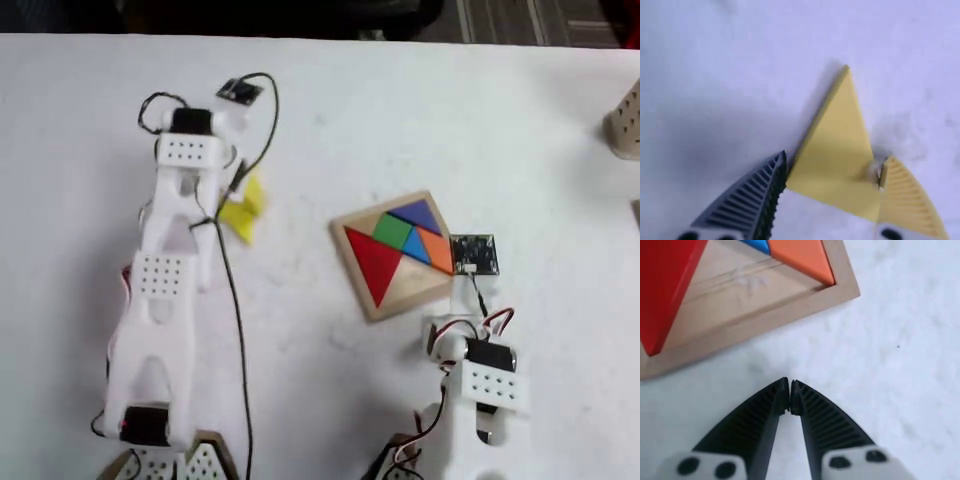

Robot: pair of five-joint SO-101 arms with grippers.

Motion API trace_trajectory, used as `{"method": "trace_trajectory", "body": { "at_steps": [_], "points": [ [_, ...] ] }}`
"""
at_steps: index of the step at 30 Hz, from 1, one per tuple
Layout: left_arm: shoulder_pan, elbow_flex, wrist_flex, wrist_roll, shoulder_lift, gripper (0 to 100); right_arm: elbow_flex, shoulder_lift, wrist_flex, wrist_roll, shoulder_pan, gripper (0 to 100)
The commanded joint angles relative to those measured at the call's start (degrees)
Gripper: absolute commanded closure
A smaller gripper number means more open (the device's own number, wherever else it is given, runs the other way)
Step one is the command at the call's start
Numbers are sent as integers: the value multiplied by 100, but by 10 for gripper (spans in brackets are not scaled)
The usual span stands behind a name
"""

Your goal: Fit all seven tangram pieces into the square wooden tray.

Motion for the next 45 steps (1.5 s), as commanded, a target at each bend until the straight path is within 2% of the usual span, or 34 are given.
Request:
{"method": "trace_trajectory", "body": {
  "at_steps": [1,7,11,21,26,33,36,43,45],
  "points": [
    [-92,2286,-9,237,-1543,687,-26,-154,-101,62,-4,978],
    [-198,4035,-1178,404,-2123,687,-26,-154,-101,62,-4,978],
    [-303,4202,-1231,422,-2273,687,-26,-154,-101,62,-4,978],
    [-919,4782,-1424,1354,-2853,688,-18,-145,-101,229,-4,978],
    [-892,6092,-1987,1371,-3758,688,-18,-145,-101,237,-4,978],
    [-884,8141,-3305,1380,-5235,688,-18,-145,-101,246,-4,978],
    [-927,8378,-3534,1389,-5305,687,-18,-145,-101,246,-4,978],
    [-892,8378,-3332,1389,-5086,681,-18,-154,-101,255,-4,978],
    [-892,8308,-3349,1389,-4971,651,-18,-154,-101,255,-4,978]
  ]
}}
